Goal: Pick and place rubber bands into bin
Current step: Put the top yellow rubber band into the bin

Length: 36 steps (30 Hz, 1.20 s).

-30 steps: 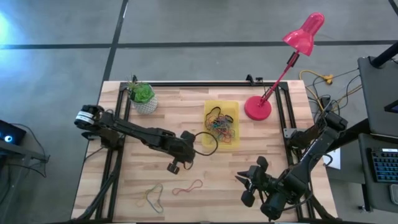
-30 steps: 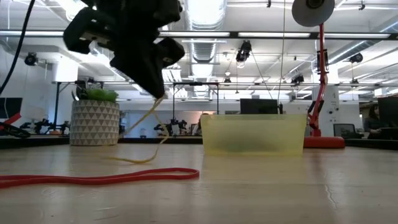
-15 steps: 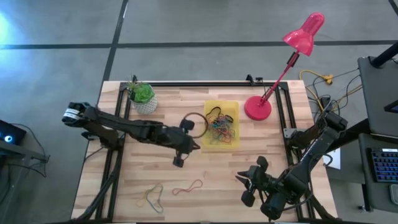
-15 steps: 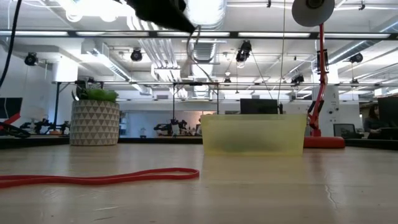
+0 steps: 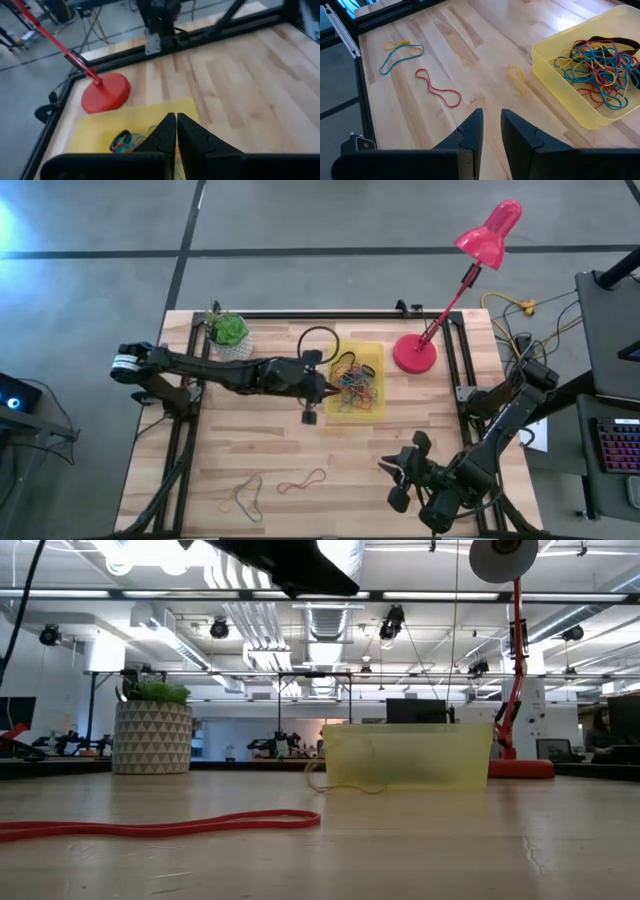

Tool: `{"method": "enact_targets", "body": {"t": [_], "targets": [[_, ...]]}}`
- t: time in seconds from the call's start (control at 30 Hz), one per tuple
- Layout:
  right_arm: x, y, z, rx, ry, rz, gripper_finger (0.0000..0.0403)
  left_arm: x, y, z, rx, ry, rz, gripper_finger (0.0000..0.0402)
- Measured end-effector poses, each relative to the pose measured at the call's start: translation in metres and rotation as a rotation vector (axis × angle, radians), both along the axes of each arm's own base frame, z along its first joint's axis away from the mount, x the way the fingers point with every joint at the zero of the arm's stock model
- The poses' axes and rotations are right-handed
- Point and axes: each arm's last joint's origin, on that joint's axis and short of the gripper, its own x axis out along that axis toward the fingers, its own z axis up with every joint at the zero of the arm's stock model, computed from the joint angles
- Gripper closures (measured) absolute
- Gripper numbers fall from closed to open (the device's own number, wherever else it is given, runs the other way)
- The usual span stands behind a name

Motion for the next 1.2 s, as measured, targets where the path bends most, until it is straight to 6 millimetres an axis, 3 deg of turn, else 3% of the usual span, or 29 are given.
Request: {"method": "enact_targets", "body": {"t": [0.2, 0.47, 0.63, 0.9, 1.03, 1.2], "targets": [[0.0, 0.001, 0.0, 0.031, -0.016, -0.018, 0.0344, 0.009, 0.008, -0.016, -0.065, 0.05, -0.037, 0.0401], [0.001, 0.001, 0.001, 0.03, -0.018, -0.013, 0.0344, 0.0, -0.018, -0.026, -0.107, 0.169, -0.173, 0.0401], [0.001, 0.001, -0.001, 0.01, -0.009, 0.0, 0.0344, -0.001, -0.032, -0.057, -0.1, 0.332, -0.205, 0.0401], [0.001, -0.001, -0.002, -0.013, -0.004, 0.002, 0.0344, 0.015, -0.041, -0.108, -0.079, 0.512, -0.189, 0.0401], [0.001, -0.001, -0.003, -0.003, -0.008, -0.005, 0.0344, 0.026, -0.045, -0.116, -0.076, 0.542, -0.195, 0.0393], [0.001, -0.001, -0.003, 0.004, -0.01, -0.009, 0.0344, 0.034, -0.045, -0.124, -0.021, 0.593, -0.136, 0.0348]]}}
